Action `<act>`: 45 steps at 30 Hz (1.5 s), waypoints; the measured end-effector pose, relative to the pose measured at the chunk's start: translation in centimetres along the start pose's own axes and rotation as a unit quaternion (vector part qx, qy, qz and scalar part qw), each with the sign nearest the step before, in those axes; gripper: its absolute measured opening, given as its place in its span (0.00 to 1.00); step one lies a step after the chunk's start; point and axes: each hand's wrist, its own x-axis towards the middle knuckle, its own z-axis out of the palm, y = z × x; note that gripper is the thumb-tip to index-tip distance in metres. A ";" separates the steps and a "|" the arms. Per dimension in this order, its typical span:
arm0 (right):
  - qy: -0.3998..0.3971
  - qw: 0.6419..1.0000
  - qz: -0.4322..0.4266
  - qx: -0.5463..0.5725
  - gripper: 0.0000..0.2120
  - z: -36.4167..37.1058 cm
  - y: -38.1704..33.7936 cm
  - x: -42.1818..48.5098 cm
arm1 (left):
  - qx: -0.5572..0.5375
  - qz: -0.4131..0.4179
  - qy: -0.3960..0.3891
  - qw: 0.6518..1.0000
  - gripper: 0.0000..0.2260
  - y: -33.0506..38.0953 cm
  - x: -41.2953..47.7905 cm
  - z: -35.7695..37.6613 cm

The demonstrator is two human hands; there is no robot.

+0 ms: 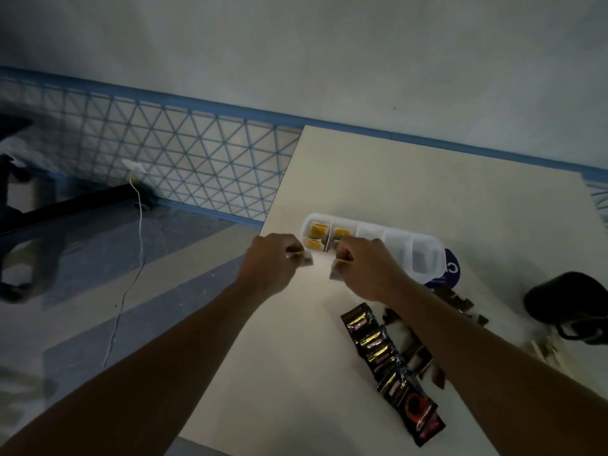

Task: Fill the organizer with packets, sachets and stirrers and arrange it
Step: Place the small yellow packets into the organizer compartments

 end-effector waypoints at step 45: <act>0.074 0.985 0.154 0.019 0.06 -0.1 0.3 4.4 | 0.004 0.064 -0.057 0.996 0.05 -1.5 7.0 3.0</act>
